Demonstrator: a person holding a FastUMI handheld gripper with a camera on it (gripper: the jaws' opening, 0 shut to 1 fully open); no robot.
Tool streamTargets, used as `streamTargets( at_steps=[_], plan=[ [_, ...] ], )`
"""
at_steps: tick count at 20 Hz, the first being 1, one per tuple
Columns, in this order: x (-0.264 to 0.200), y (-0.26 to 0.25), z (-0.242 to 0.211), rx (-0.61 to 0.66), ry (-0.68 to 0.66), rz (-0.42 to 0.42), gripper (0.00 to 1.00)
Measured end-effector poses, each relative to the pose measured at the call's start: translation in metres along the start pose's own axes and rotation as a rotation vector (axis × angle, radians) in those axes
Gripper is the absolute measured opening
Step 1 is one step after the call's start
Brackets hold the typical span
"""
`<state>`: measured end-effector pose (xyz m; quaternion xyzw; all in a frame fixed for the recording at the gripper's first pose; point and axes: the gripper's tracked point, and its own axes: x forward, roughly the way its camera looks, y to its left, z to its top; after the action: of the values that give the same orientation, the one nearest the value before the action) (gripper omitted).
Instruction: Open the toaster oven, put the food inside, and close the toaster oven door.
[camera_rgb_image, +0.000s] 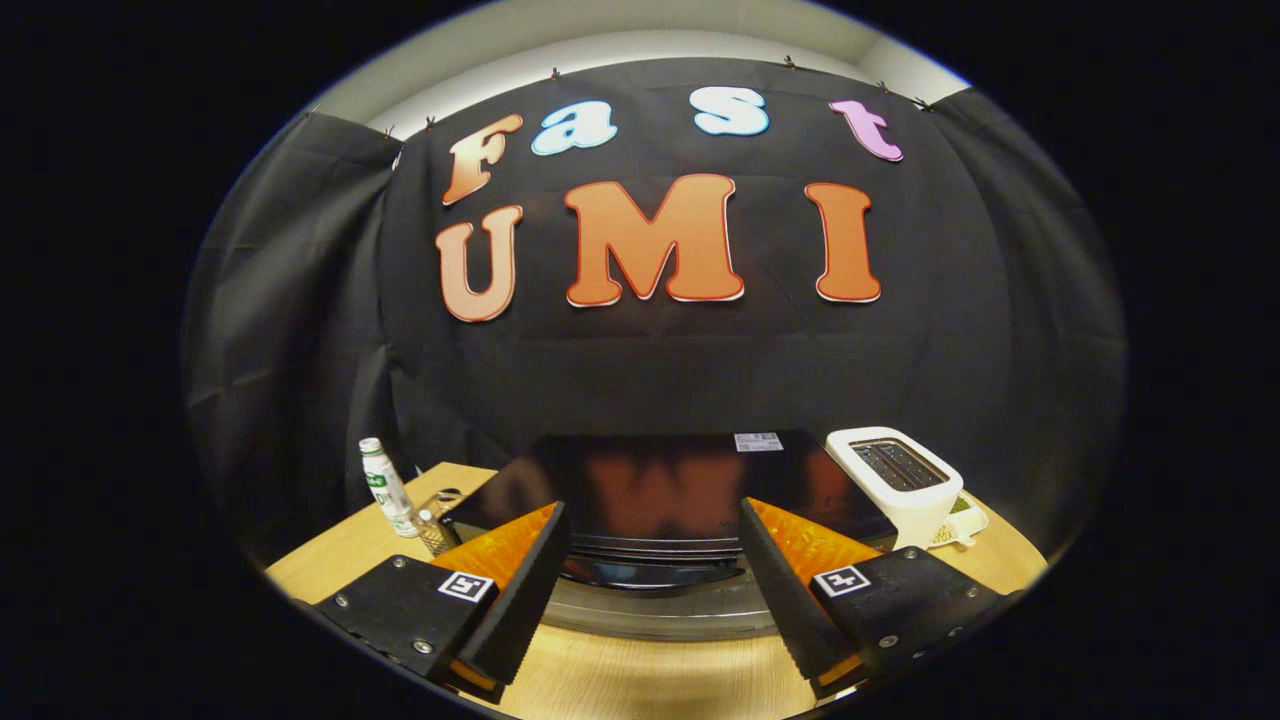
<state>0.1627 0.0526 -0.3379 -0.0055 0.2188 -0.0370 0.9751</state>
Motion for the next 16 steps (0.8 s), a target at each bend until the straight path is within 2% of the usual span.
streamTargets(
  at_steps=[5, 9, 10, 12, 14, 16],
  plan=[
    [0.020, -0.008, -0.012, -0.012, -0.002, -0.059, 1.00],
    [0.010, 0.001, -0.012, -0.014, -0.051, -0.035, 0.98],
    [0.006, 0.003, -0.014, -0.010, -0.073, -0.018, 0.96],
    [-0.003, 0.007, -0.016, 0.033, -0.105, 0.012, 0.86],
    [-0.014, 0.006, -0.020, 0.017, -0.119, 0.024, 0.74],
    [-0.030, 0.011, -0.031, 0.000, -0.109, 0.043, 0.68]
  ],
)
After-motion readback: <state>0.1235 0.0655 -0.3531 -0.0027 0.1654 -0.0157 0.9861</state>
